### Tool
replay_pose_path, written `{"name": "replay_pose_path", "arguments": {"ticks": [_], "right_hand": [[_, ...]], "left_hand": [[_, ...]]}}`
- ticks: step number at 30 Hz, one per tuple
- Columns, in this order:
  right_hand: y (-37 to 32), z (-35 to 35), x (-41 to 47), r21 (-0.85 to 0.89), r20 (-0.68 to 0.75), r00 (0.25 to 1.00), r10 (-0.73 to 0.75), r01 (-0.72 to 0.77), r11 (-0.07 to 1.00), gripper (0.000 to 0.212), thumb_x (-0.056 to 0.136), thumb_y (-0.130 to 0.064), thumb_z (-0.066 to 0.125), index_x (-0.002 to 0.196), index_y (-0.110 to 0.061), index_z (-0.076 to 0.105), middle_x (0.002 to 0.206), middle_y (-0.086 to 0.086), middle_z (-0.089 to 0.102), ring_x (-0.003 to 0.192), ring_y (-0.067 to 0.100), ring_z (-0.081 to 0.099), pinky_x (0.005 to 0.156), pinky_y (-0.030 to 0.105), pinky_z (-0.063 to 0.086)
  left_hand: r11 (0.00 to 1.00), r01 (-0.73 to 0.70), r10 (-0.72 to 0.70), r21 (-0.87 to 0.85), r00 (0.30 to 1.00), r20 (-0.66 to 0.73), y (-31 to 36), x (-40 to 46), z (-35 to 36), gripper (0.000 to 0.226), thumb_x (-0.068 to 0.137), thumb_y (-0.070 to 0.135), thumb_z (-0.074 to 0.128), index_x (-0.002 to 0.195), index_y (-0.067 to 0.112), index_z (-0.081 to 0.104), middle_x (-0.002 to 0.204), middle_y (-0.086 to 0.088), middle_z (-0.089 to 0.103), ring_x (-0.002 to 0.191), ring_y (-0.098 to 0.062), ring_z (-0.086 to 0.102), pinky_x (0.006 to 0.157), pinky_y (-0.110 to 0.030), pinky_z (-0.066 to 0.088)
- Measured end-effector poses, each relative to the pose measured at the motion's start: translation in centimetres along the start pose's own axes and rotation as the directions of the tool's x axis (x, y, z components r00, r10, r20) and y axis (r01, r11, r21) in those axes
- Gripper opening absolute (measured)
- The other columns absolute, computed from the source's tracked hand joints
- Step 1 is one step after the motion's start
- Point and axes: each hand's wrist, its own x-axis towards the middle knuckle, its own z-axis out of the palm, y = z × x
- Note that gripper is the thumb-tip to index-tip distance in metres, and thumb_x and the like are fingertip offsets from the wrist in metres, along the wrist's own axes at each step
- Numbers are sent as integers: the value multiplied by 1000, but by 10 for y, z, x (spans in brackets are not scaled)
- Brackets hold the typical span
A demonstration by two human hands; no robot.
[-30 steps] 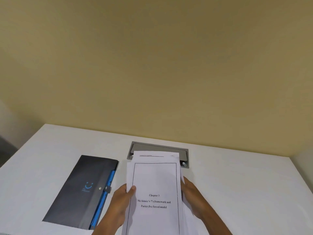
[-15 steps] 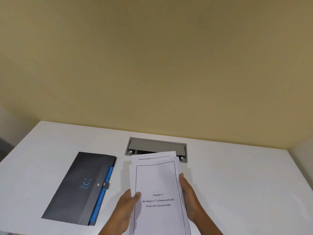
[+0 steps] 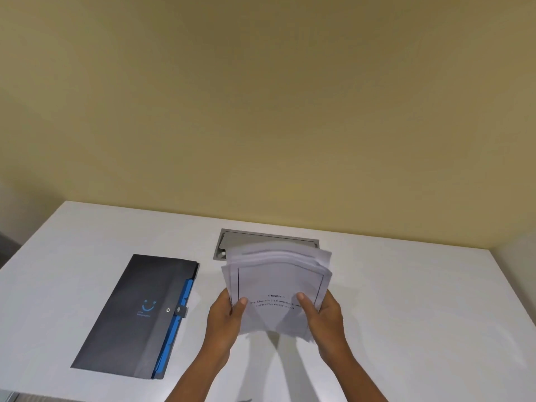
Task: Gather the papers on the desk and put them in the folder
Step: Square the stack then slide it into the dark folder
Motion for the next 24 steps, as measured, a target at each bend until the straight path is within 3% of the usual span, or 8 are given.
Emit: {"name": "replay_pose_path", "arguments": {"ticks": [3, 6, 10, 16, 20, 24], "right_hand": [[18, 0, -8, 57, -26, 999, 36, -34, 998, 34, 95, -34, 78, 127, -40, 69, 119, -15, 79, 110, 2, 74, 95, 29, 58], [38, 0, -16, 28, -46, 996, 79, -78, 997, 30, 94, -36, 78, 120, -48, 69, 117, -20, 78, 107, -3, 74, 90, 22, 55], [58, -2, -24, -52, -48, 993, 112, -115, 992, 28, 93, -36, 79, 113, -53, 67, 113, -21, 77, 103, -4, 72, 89, 26, 54], [68, -1, -23, -58, -80, 991, 111, -116, 992, 35, 91, -34, 82, 120, -45, 66, 114, -25, 76, 104, -8, 70, 85, 18, 54], [68, 4, -20, -83, -77, 992, 103, -110, 991, 24, 95, -25, 79, 114, -38, 72, 106, -24, 80, 99, -4, 74, 73, 7, 57], [66, 5, -18, -65, -73, 992, 106, -110, 992, 22, 96, -26, 78, 117, -34, 74, 107, -20, 81, 99, -4, 75, 72, 11, 59]], "left_hand": [[1000, -23, 23, -10, 1000, 18, -13, -4, -1, 31, 102, 25, 62, 117, 52, 61, 109, 23, 75, 105, -3, 69, 71, -17, 58], [1000, -16, 16, -1, 999, 32, -33, -10, -1, 33, 103, 24, 61, 124, 49, 58, 116, 17, 75, 110, -4, 68, 78, -16, 57], [998, -24, 20, 61, 998, 52, -55, -13, 1, 37, 106, 20, 53, 135, 43, 48, 125, 13, 67, 118, -9, 62, 83, -16, 53], [992, -54, 45, 111, 996, 78, -62, -3, 4, 35, 108, 20, 49, 135, 43, 43, 125, 12, 63, 116, -8, 60, 82, -15, 52], [990, -67, 59, 120, 996, 65, -63, 4, 9, 38, 108, 21, 48, 144, 34, 40, 125, 6, 62, 113, -9, 60, 74, -11, 55], [992, -65, 63, 112, 998, 22, -64, 8, 10, 38, 108, 21, 49, 142, 35, 41, 119, 11, 61, 108, -5, 60, 70, -9, 54]]}}
